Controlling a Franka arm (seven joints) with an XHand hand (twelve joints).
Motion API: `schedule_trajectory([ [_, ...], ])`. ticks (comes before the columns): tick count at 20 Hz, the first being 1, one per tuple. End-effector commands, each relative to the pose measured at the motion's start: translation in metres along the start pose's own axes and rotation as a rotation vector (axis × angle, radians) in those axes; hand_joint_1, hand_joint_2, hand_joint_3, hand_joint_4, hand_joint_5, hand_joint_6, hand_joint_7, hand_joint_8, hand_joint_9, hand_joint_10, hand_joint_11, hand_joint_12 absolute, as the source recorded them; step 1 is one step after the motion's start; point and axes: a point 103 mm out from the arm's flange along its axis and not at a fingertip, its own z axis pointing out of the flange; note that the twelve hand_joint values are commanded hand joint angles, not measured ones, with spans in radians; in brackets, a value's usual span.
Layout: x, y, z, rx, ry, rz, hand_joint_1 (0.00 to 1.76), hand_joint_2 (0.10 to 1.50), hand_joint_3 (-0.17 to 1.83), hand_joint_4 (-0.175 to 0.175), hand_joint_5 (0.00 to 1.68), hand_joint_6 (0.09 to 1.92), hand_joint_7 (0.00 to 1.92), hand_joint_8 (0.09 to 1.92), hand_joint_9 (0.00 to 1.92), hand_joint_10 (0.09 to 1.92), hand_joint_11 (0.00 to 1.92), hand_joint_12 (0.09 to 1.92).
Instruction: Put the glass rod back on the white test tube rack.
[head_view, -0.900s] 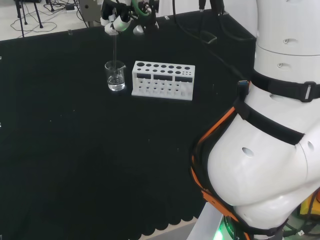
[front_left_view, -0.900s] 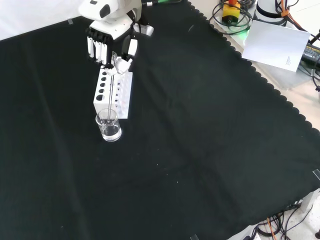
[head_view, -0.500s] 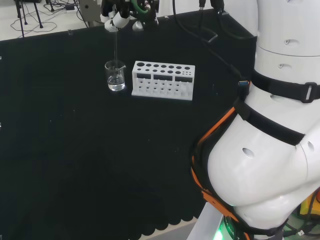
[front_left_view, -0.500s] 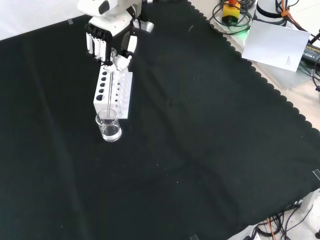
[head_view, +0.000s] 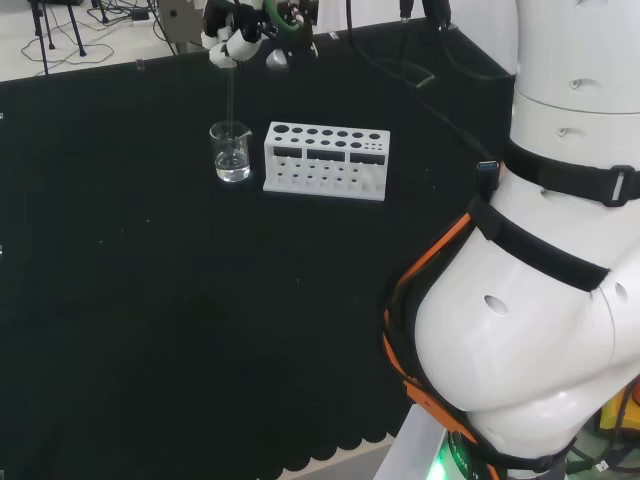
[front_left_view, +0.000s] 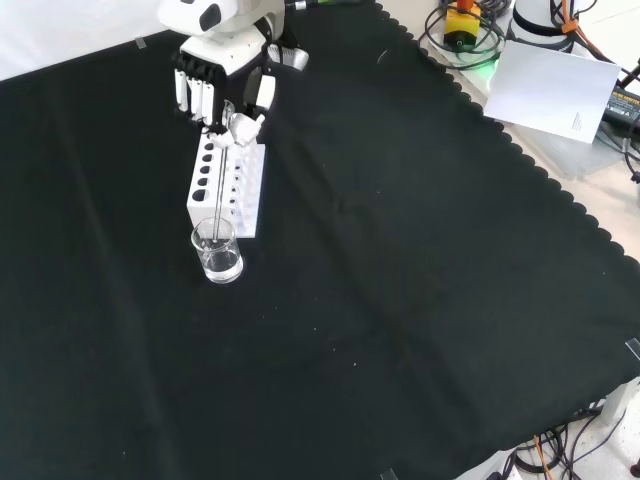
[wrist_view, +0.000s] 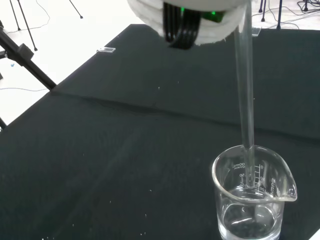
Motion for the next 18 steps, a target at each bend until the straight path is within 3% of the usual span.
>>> schedule_trajectory([
  [1,-0.002,-0.01,-0.023,-0.024,0.0,0.016,1.3,0.85,0.41,-0.175,1.17,0.45,1.15,1.11,1.64,0.74,1.19,0.81],
  [9,-0.008,-0.024,-0.046,-0.054,0.0,0.044,1.3,0.85,0.41,-0.175,1.17,0.45,1.15,1.11,1.64,0.74,1.19,0.81],
  [18,-0.032,-0.038,-0.06,-0.074,-0.013,0.094,1.3,0.85,0.41,-0.175,1.17,0.45,1.15,1.11,1.64,0.74,1.19,0.81],
])
